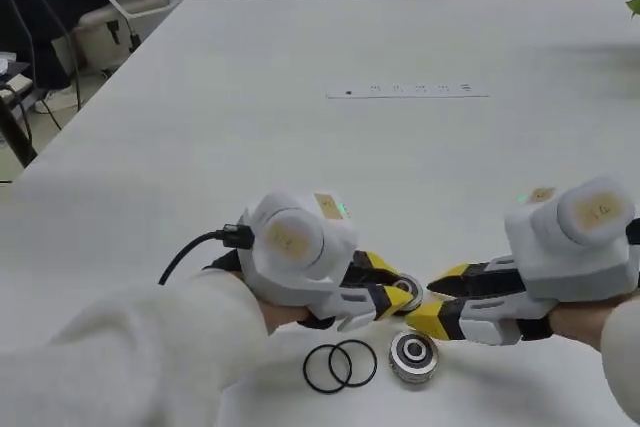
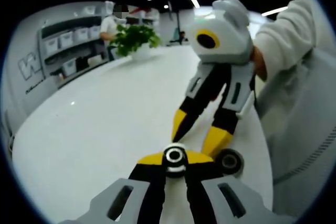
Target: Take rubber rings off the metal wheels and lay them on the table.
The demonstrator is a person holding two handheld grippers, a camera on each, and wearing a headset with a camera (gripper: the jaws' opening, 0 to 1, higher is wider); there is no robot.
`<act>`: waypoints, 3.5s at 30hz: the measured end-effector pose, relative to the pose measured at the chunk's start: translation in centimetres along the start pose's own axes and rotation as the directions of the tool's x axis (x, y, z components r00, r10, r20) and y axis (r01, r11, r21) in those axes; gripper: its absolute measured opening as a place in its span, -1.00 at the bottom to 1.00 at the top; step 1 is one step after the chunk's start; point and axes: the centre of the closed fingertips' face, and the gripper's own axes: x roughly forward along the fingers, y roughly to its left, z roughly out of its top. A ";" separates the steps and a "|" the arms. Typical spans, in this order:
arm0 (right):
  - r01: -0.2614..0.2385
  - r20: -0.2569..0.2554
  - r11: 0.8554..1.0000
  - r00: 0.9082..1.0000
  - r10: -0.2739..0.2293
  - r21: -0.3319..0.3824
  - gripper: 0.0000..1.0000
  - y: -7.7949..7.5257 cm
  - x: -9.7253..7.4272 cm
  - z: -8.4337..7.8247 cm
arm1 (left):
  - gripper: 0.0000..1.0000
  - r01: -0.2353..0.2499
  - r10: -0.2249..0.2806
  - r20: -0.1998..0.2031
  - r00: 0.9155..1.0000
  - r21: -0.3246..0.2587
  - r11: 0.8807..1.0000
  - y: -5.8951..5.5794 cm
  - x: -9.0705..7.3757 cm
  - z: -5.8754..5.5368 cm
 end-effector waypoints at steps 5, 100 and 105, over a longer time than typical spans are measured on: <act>0.023 0.001 0.999 1.000 -0.023 -0.041 -0.47 -0.2 0.2 0.1 | -0.72 -0.001 0.001 0.008 1.000 -0.005 1.000 0.0 0.0 0.0; 0.008 0.036 0.954 0.999 -0.020 0.300 -1.00 -1.0 -1.2 0.8 | -0.73 -0.015 0.015 0.004 1.000 -0.002 1.000 0.1 0.0 0.0; 0.007 0.035 0.949 0.999 -0.019 0.316 -1.00 -0.9 -1.2 0.8 | -0.73 -0.017 0.017 0.005 1.000 0.000 1.000 0.0 0.0 0.0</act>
